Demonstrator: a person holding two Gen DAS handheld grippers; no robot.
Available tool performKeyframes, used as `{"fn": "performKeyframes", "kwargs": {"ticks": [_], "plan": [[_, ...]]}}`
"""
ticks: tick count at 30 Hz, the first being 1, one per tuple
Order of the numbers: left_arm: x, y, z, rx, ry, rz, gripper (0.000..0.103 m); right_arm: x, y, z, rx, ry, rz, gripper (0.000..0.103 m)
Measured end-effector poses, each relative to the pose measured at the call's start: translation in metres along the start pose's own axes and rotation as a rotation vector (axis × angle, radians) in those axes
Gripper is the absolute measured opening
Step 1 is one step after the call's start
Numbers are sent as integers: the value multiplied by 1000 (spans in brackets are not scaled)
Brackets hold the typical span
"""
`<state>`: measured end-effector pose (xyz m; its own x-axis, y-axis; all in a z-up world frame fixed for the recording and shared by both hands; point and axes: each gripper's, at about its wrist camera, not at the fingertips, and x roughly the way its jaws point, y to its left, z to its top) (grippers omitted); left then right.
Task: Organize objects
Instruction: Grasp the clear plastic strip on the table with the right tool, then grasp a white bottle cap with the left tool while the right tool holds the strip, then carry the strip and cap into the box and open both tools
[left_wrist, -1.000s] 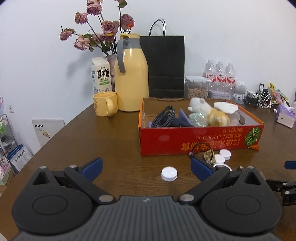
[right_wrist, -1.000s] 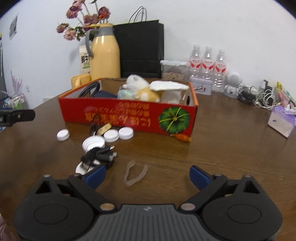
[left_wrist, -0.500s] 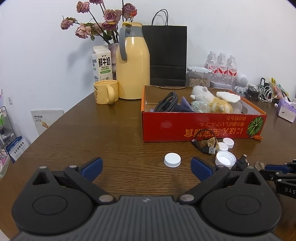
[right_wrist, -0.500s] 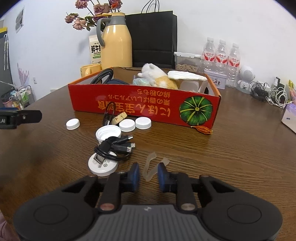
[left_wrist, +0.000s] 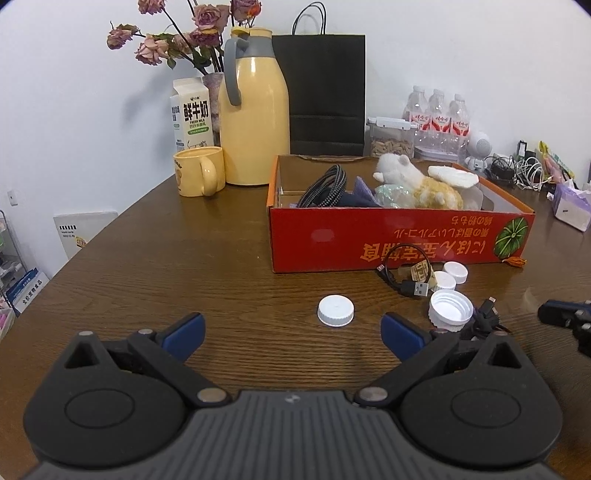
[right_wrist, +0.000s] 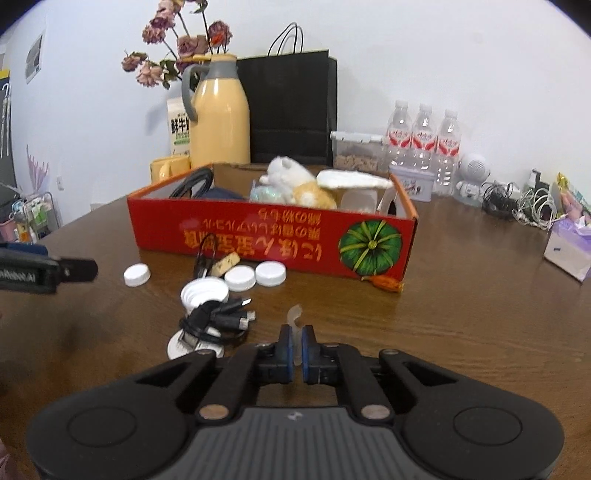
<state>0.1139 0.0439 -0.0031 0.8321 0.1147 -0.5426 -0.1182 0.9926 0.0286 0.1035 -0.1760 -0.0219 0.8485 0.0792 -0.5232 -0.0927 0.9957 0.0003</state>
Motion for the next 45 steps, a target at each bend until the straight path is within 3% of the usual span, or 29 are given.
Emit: {"fn": "performKeyframes", "kwargs": {"ticks": [11, 23, 27, 31, 34, 45], "plan": [[1, -29, 1, 49, 3, -83, 103, 2, -9, 5, 17, -32, -17, 4], [41, -22, 12, 3, 55, 18, 101, 7, -10, 5, -2, -59, -29, 4], [55, -17, 15, -24, 91, 19, 89, 8, -10, 7, -7, -76, -35, 4], [64, -18, 13, -31, 112, 4, 59, 10, -11, 8, -9, -82, -38, 4], [63, -19, 13, -30, 99, -12, 29, 11, -11, 8, -10, -81, -37, 4], [50, -22, 12, -18, 35, -23, 29, 9, -8, 8, -22, -89, -42, 4]]}}
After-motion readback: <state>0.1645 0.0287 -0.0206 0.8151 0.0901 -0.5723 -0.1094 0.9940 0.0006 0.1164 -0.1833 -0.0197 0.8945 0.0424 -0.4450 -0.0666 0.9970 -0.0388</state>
